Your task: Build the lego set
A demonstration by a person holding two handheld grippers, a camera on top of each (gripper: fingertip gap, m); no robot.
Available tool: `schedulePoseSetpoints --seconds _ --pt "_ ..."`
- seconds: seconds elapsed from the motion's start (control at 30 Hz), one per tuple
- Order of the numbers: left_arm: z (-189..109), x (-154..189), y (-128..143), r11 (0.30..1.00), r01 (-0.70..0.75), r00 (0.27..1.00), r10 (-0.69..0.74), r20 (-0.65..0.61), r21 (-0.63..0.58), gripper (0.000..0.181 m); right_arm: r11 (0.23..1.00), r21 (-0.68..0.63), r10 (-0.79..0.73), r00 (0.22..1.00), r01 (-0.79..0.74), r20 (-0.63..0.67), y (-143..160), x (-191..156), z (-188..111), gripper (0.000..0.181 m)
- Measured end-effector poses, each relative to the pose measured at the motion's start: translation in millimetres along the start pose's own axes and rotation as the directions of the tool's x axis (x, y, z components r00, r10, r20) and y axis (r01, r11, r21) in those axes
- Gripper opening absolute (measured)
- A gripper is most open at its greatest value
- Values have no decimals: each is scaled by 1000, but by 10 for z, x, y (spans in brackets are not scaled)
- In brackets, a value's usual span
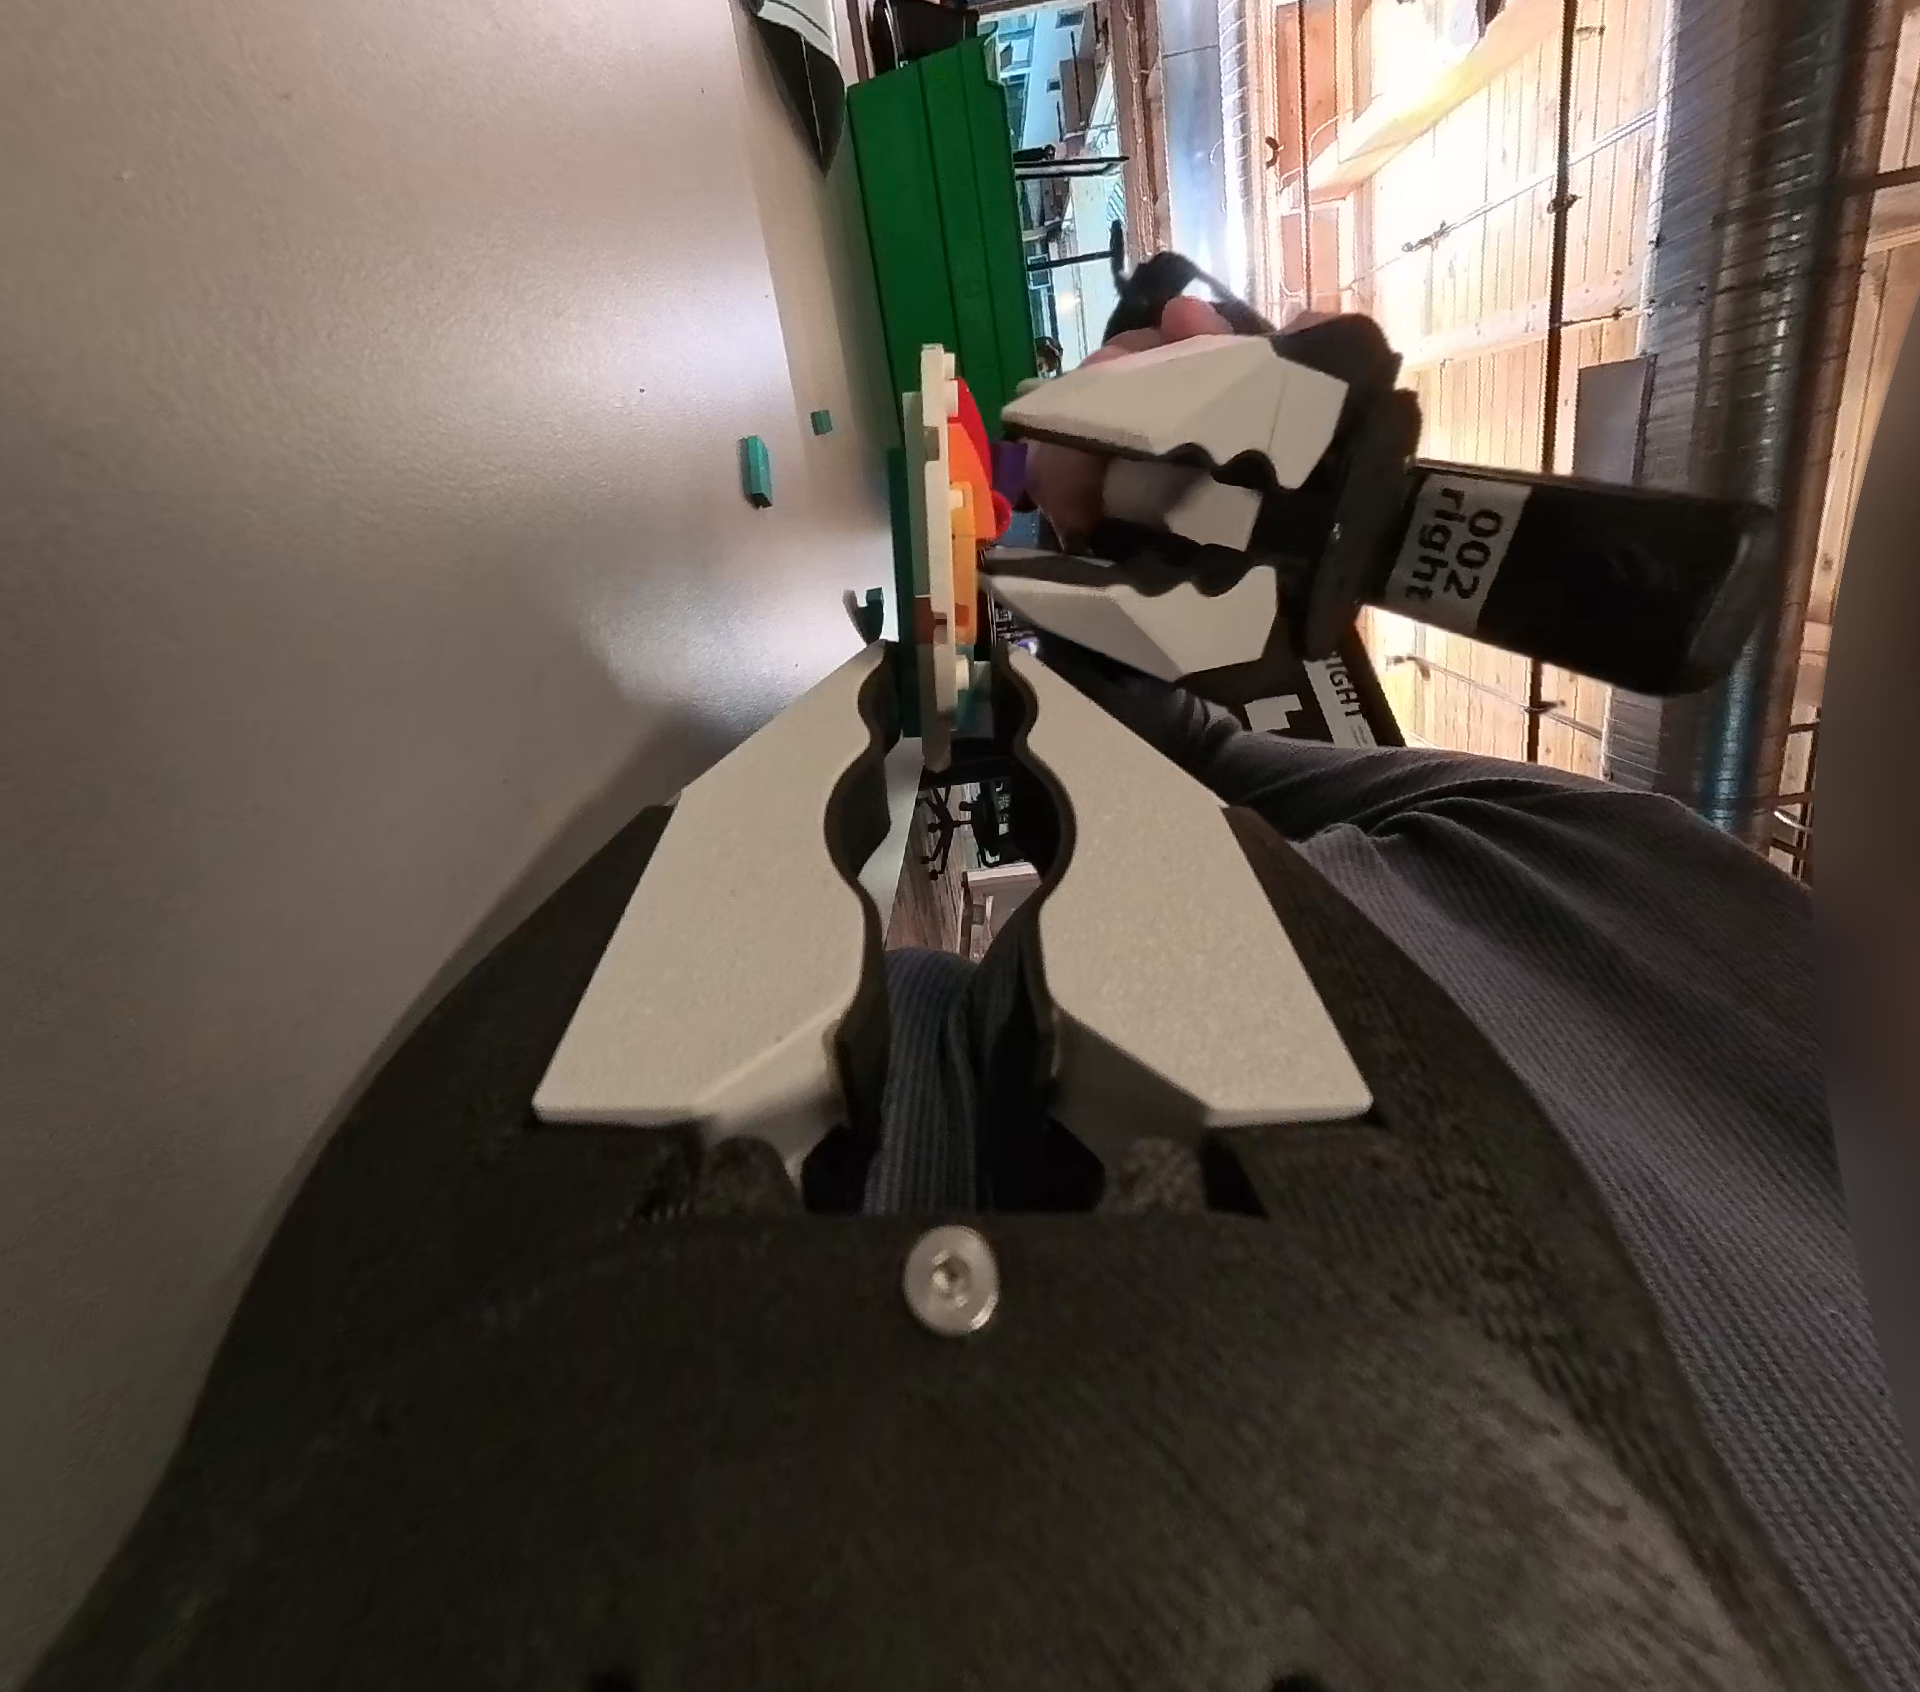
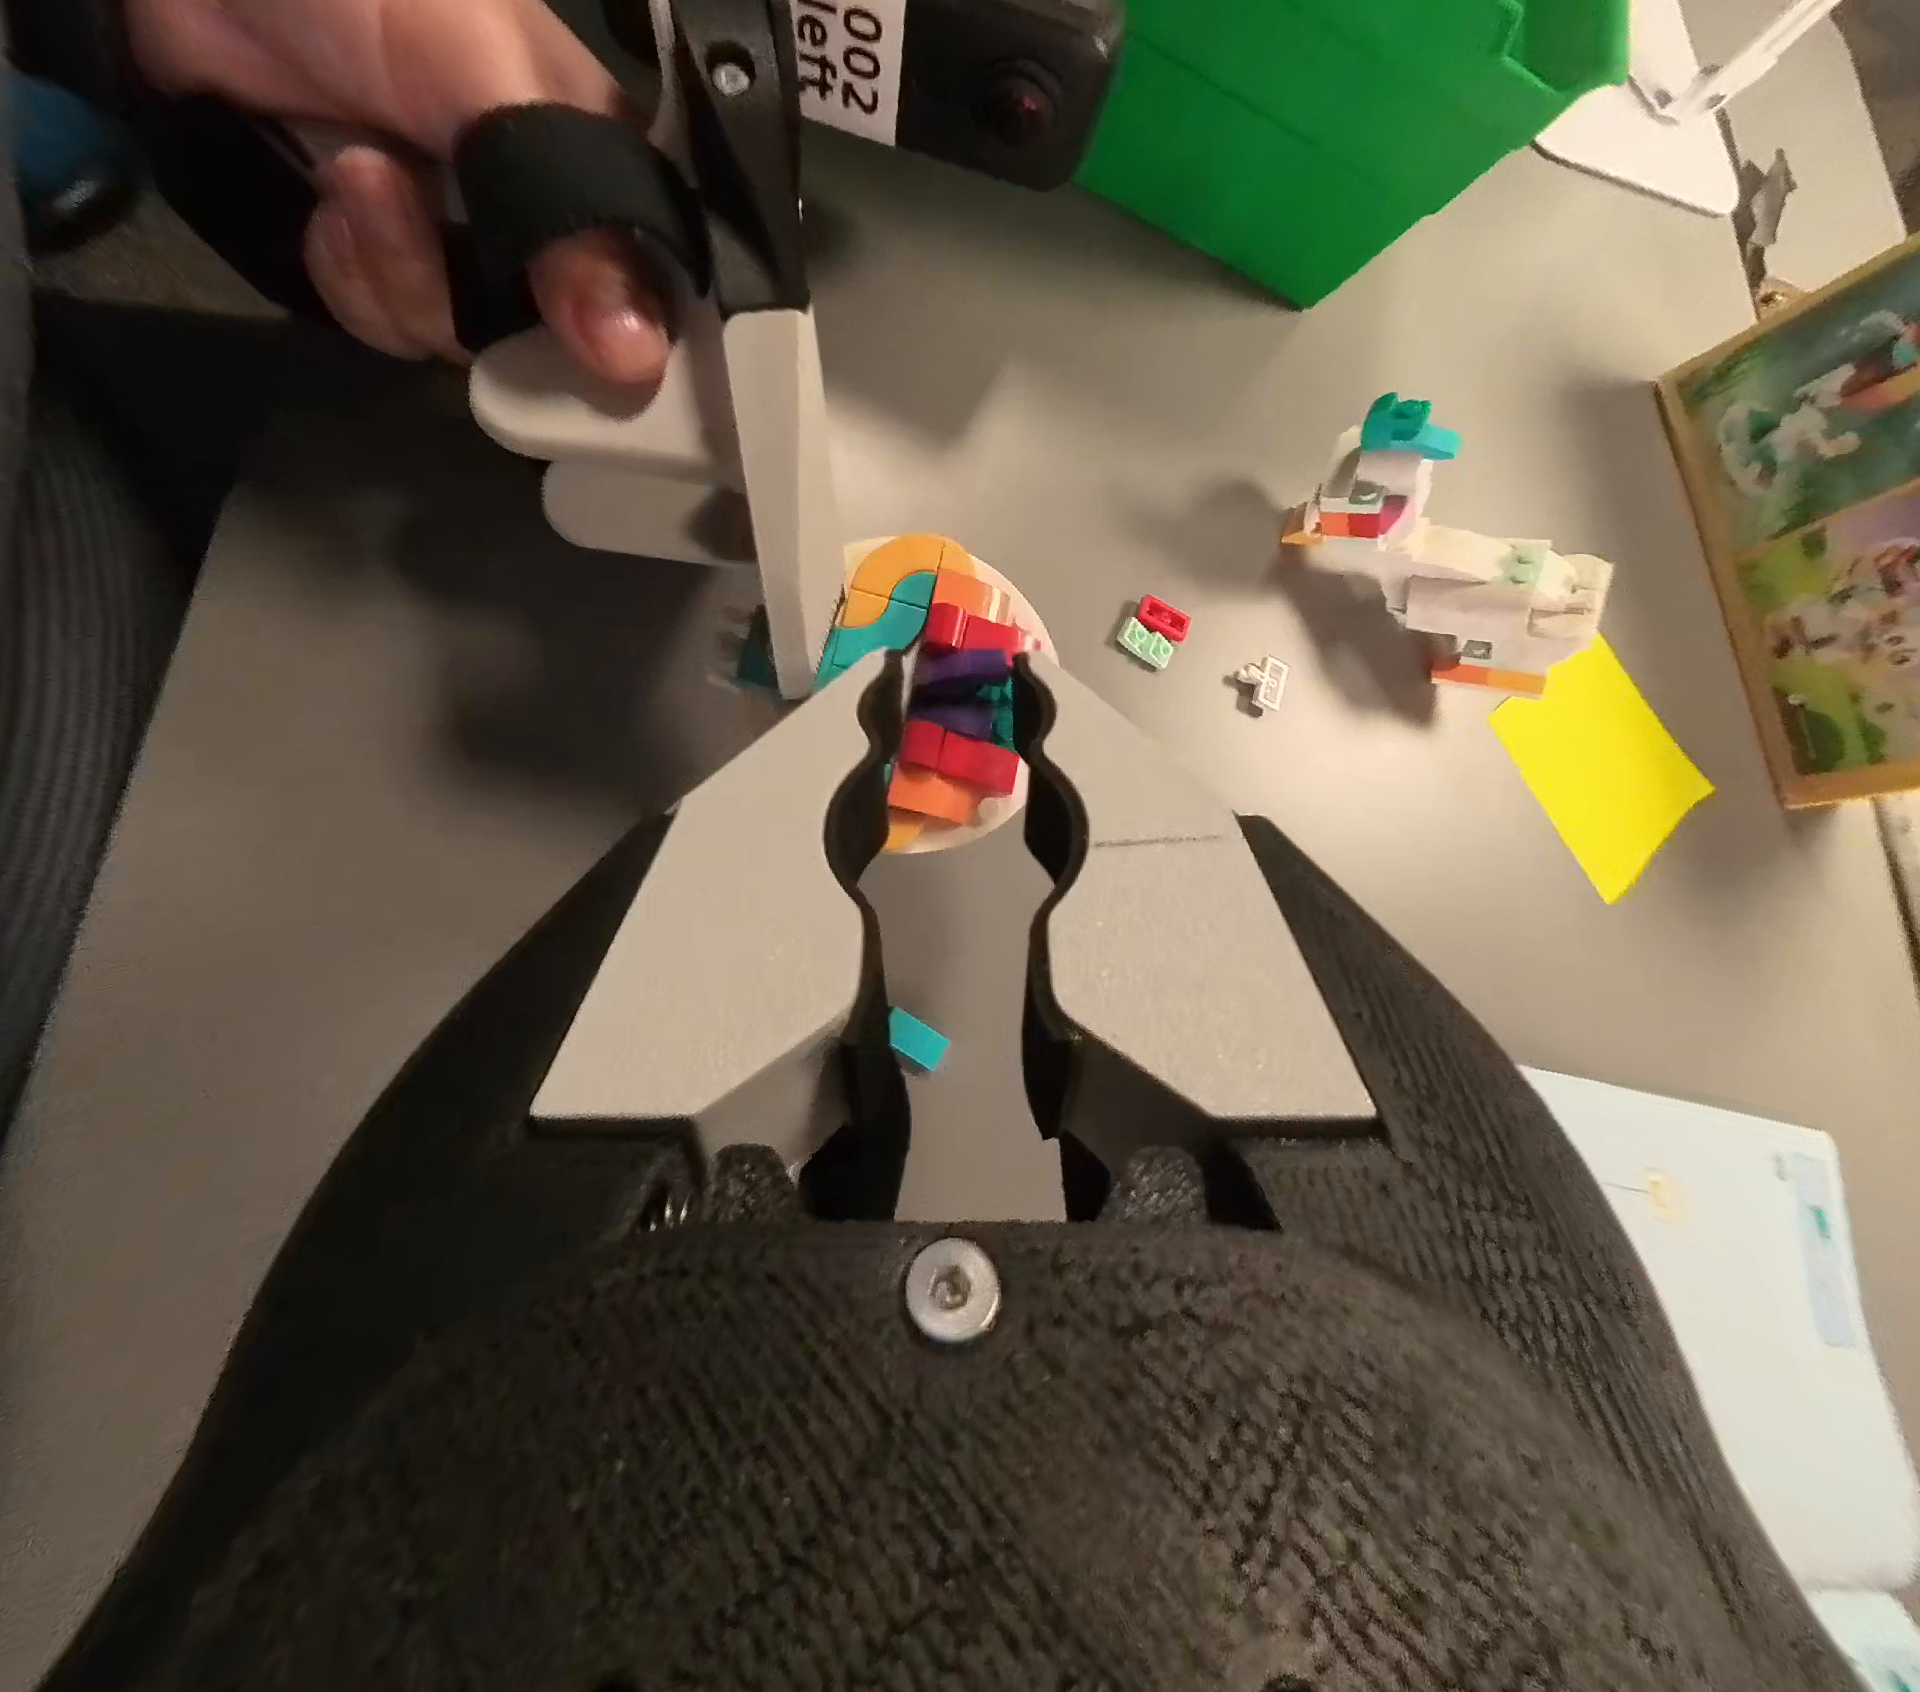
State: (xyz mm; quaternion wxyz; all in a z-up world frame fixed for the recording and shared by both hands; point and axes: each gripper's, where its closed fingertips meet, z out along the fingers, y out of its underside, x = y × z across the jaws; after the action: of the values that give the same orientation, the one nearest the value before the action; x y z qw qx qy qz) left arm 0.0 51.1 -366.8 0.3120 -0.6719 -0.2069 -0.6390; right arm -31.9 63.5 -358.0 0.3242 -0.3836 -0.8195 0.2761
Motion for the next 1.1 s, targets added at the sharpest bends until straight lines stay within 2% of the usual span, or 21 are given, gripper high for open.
schedulePoseSetpoints --seconds 0.2,0.5,0.6,0.87,1.1 --pt "-1 1 -4 1000 2 1000 -2 -2 2 15 1000 -3 16 1000 -16 -1 19 5 10 15" --pt "-9 38 -11 1000 18 999 -18 -34 4 14 942 203 255 963 -267 82 -55 28 -26 14" --pt "-10 36 -14 1000 19 999 -19 -33 6 14 924 231 294 952 -305 81 -60 46 -13 15" --pt "-15 40 -27 1000 22 999 -22 -37 15 14 916 259 307 951 -305 34 -53 22 3 14" --pt "-10 30 -21 1000 16 1000 -16 -27 12 14 947 223 246 968 -229 -52 -29 14 9 14"
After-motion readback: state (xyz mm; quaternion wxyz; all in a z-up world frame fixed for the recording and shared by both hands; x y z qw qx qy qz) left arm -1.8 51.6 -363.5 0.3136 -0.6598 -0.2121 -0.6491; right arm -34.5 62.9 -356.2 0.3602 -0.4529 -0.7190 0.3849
